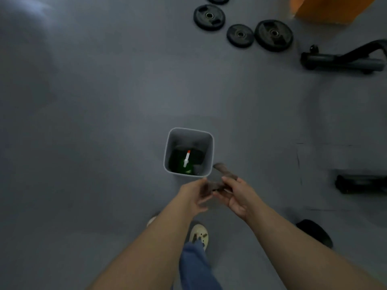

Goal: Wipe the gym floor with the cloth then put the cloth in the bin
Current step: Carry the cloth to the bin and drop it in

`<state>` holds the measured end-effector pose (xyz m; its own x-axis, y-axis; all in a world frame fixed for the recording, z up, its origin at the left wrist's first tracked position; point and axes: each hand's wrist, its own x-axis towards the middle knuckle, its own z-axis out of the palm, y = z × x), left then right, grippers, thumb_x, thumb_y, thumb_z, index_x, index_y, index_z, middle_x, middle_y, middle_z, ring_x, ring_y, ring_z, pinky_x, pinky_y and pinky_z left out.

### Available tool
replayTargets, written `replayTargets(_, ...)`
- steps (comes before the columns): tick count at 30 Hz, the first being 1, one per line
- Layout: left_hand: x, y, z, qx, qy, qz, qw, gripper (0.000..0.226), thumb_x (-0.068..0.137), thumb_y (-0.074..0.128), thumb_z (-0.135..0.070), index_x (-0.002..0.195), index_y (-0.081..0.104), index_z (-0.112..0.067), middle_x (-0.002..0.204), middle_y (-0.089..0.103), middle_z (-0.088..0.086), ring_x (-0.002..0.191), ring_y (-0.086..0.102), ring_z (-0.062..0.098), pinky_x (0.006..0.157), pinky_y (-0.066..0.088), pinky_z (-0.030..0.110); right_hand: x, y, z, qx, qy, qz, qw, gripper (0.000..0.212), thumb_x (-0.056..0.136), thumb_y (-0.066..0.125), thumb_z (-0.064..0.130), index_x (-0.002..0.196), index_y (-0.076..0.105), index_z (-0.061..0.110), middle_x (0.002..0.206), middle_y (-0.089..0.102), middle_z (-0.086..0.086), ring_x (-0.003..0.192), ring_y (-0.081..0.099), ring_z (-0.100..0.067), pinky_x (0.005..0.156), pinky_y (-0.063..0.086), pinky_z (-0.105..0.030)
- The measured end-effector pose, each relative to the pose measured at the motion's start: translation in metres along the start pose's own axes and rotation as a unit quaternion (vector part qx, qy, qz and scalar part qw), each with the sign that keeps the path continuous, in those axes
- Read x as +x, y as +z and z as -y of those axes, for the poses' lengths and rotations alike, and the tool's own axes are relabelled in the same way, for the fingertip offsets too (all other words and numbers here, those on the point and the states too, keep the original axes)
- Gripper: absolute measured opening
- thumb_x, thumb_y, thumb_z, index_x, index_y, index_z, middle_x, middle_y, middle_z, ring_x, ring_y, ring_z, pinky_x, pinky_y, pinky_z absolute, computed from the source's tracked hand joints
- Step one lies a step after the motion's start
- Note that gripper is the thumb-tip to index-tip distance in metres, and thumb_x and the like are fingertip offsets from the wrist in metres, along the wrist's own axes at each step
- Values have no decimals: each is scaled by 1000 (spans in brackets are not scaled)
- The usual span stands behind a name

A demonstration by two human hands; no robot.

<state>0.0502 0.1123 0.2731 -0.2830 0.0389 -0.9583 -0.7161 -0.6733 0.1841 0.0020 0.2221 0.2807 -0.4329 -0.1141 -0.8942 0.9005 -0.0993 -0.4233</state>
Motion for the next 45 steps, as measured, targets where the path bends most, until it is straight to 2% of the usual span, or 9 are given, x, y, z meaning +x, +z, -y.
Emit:
replayTargets(6, 84, 27, -54, 25, 109, -36, 993, 35, 95, 50, -4, 130, 51, -9, 121, 60, 15, 79, 58, 18, 69, 40, 29, 81, 8, 38, -14, -20, -9, 1000, 14, 98, 44, 3, 90, 50, 12, 86, 59, -12, 63, 62, -22, 45, 55, -25)
replayTargets(11, 122, 30, -98, 56, 163, -56, 983, 39, 94, 51, 0, 132, 51, -10, 125, 58, 13, 98, 56, 22, 73, 45, 30, 124, 28, 61, -21, -31, 6, 999, 14, 98, 45, 4, 88, 49, 13, 84, 56, -9, 69, 57, -22, 45, 54, -25)
replayTargets(18, 166, -1, -81, 109, 150, -93, 978, 39, 93, 53, 2, 130, 51, -8, 114, 61, 11, 78, 59, 14, 61, 48, 21, 169, 24, 33, -42, 3, -25, 999, 13, 96, 49, 5, 89, 50, 15, 87, 60, -6, 73, 60, -20, 56, 51, -32)
replayTargets(25, 206, -36, -35, 159, 75, -110, 978, 44, 92, 53, 4, 134, 48, -10, 128, 56, 17, 100, 58, 25, 82, 48, 29, 200, -2, -34, -87, 68, -67, 992, 12, 95, 52, 6, 87, 53, 15, 88, 62, -5, 76, 61, -18, 57, 49, -31)
replayTargets(29, 216, -53, -13, 182, 42, -123, 975, 45, 92, 54, 2, 136, 47, -8, 130, 54, 18, 113, 56, 30, 83, 46, 30, 201, -8, -58, -109, 97, -73, 986, 14, 95, 52, 6, 86, 53, 16, 86, 61, -3, 74, 59, -18, 58, 50, -32)
replayTargets(34, 226, -61, -3, 196, 40, -135, 970, 44, 92, 56, 1, 134, 49, -8, 126, 57, 17, 99, 56, 23, 77, 49, 29, 206, -6, -65, -115, 106, -76, 985, 10, 96, 51, 6, 90, 52, 14, 91, 59, -5, 75, 58, -17, 60, 50, -33)
replayTargets(37, 226, -60, -1, 188, 83, -139, 969, 39, 91, 55, 4, 129, 52, -5, 114, 60, 14, 91, 56, 20, 66, 49, 23, 207, -5, -66, -118, 92, -85, 985, 8, 96, 50, 6, 95, 53, 14, 107, 61, -10, 80, 60, -19, 58, 49, -33)
replayTargets(41, 222, -51, -12, 136, 172, -120, 968, 43, 90, 54, 7, 128, 54, -11, 114, 59, 7, 101, 59, 21, 86, 53, 32, 213, 5, -54, -20, 25, -72, 997, 18, 97, 47, 5, 115, 49, 10, 114, 56, -10, 99, 56, -25, 62, 49, -35)
replayTargets(45, 221, -48, -16, 85, 191, -104, 972, 42, 90, 54, 6, 129, 53, -11, 114, 59, 5, 102, 60, 20, 79, 53, 27, 214, 7, -46, 22, 21, -62, 998, 20, 98, 46, 8, 117, 46, 15, 119, 55, -10, 106, 55, -26, 62, 49, -34)
